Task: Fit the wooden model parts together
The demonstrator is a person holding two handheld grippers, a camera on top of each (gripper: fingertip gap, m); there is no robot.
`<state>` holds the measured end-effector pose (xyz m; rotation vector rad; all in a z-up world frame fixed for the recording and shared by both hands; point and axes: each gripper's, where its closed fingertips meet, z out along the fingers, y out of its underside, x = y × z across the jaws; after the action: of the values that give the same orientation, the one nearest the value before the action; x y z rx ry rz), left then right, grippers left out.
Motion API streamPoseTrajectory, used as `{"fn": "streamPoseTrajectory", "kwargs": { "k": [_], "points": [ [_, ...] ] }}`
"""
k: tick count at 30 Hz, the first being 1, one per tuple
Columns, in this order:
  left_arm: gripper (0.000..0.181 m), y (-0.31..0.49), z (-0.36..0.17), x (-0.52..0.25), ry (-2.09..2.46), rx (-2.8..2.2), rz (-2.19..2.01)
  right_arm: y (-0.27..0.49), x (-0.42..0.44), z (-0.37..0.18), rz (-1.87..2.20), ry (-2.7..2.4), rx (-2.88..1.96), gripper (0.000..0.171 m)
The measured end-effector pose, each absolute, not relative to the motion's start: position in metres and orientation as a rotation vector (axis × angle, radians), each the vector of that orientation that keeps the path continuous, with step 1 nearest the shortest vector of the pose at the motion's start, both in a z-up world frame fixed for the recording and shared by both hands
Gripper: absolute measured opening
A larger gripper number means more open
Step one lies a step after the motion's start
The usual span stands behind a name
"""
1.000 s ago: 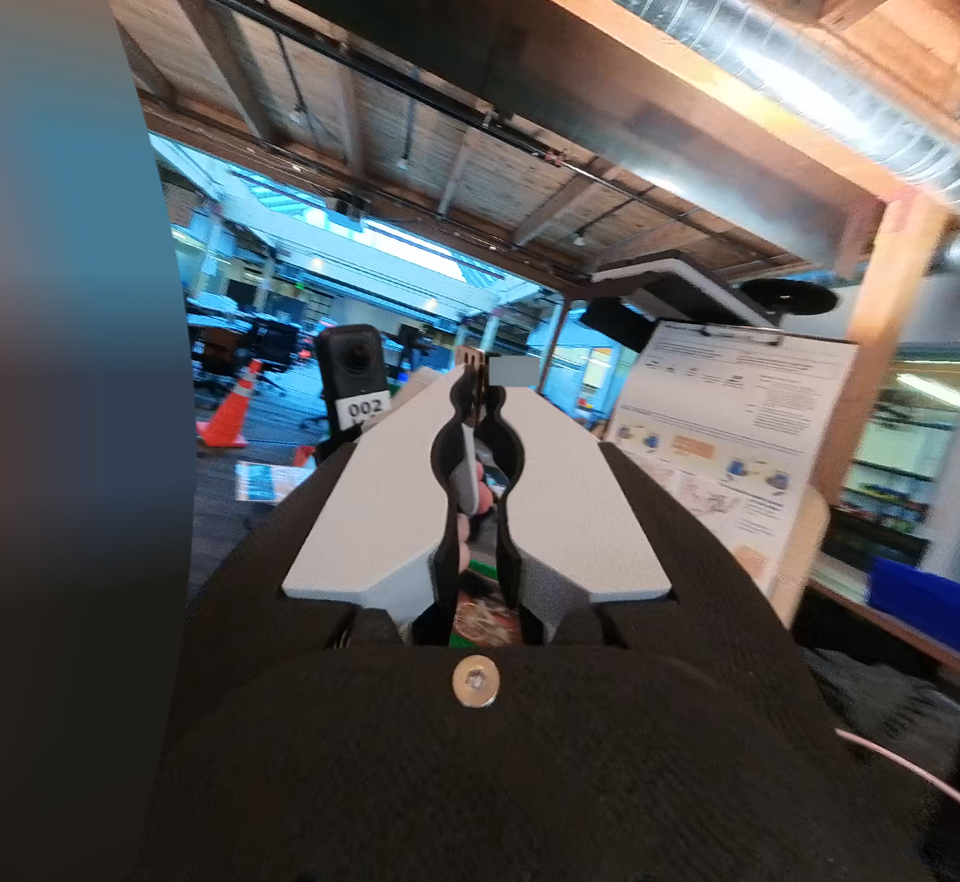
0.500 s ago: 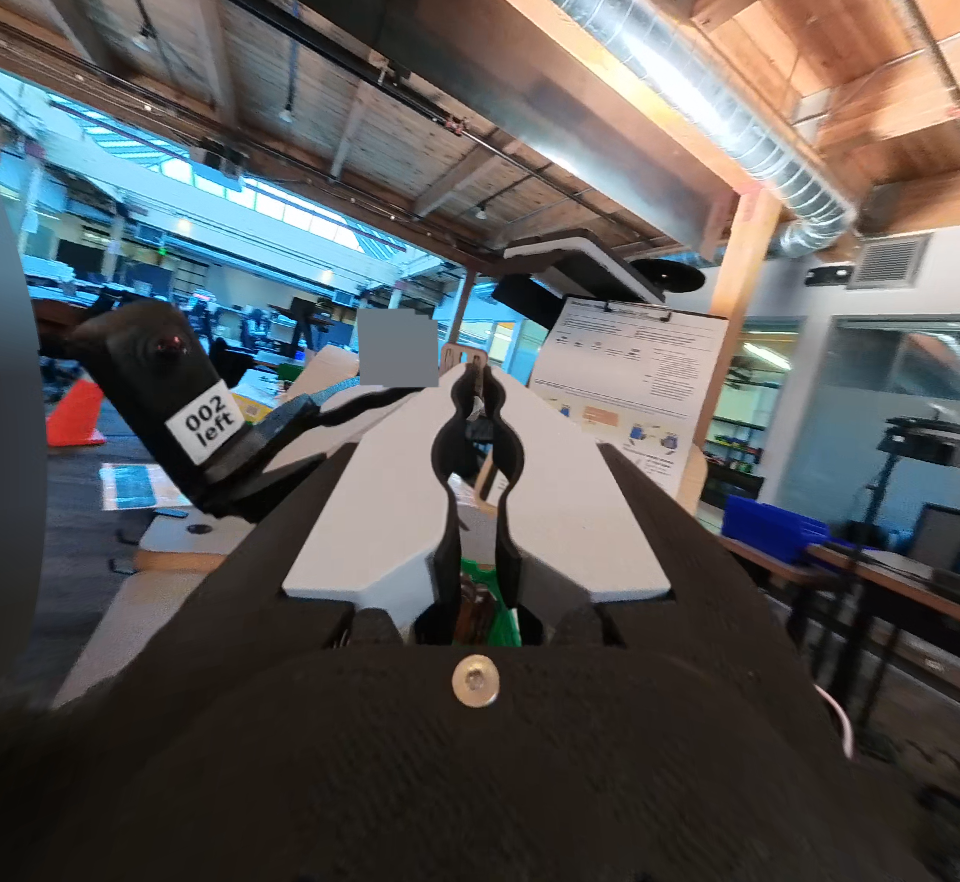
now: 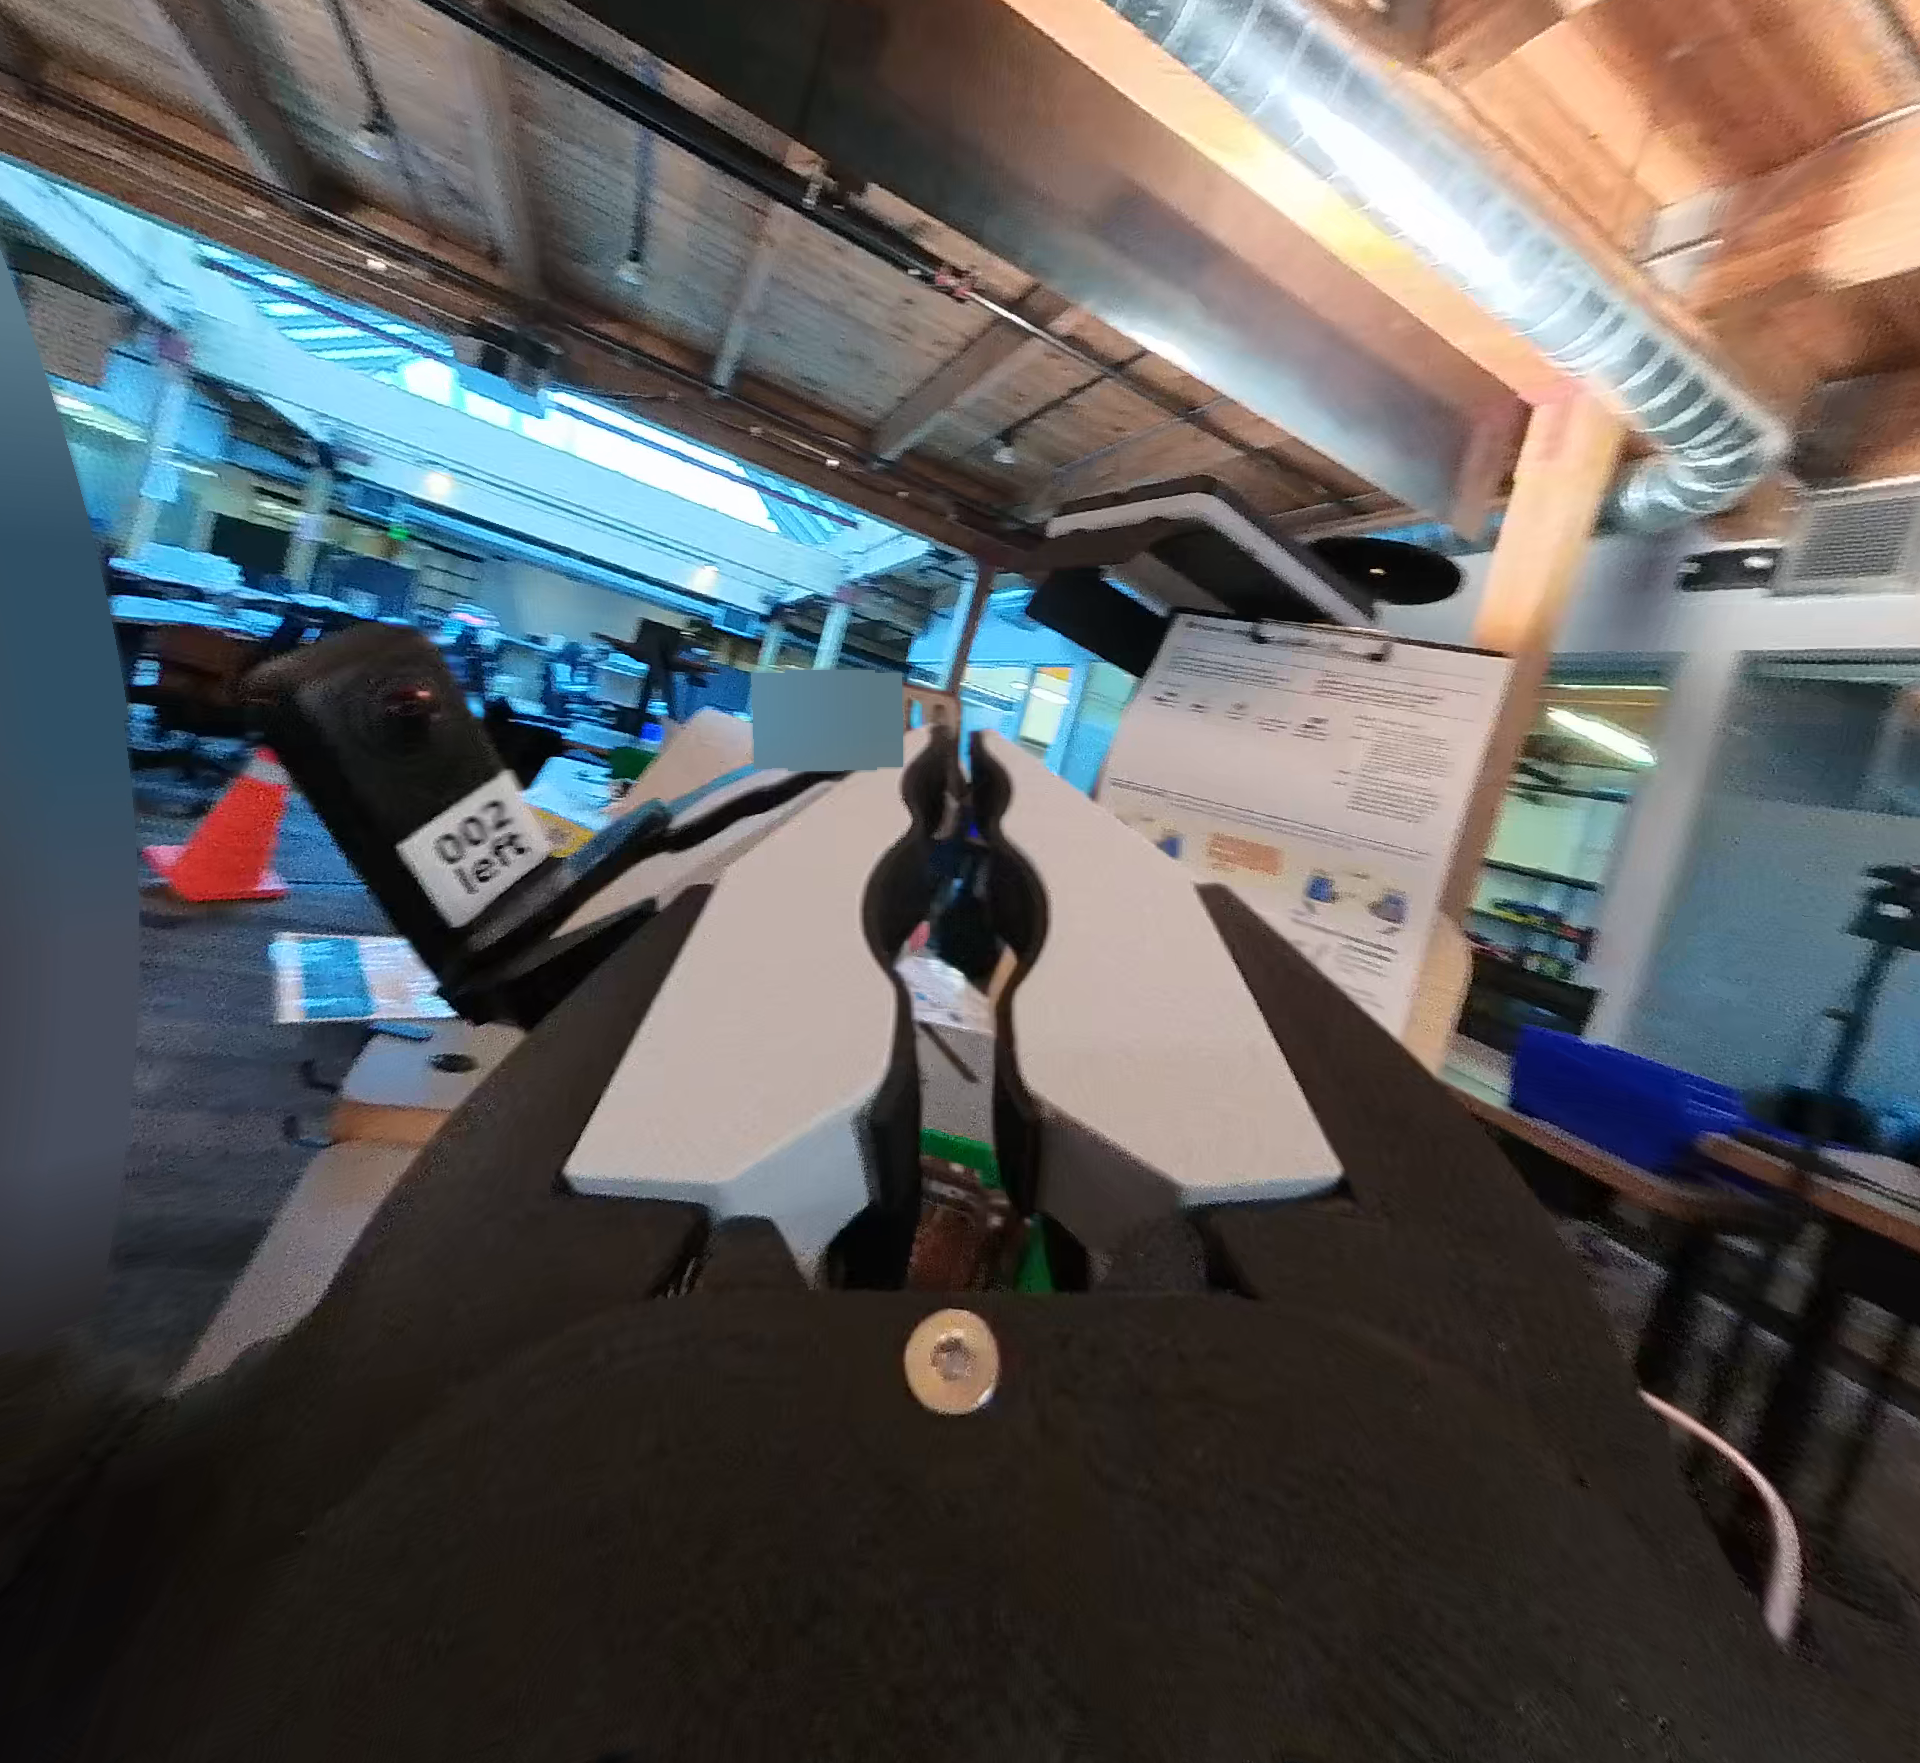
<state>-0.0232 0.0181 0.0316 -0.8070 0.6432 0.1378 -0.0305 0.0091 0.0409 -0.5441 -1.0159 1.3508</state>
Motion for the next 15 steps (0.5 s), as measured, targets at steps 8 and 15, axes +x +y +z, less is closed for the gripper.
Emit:
{"fn": "streamPoseTrajectory", "kwargs": {
  "k": [8,15],
  "points": [
    [0.003,0.013,0.029,-0.028,0.674,-0.752,0.114,0.003,-0.036,0.039,1.399,-1.026,-0.534,0.000],
    [0.003,0.006,0.025,-0.028,0.730,-0.741,0.043,-0.007,-0.036,0.035,1.534,-1.106,-0.505,0.000]
  ]
}}
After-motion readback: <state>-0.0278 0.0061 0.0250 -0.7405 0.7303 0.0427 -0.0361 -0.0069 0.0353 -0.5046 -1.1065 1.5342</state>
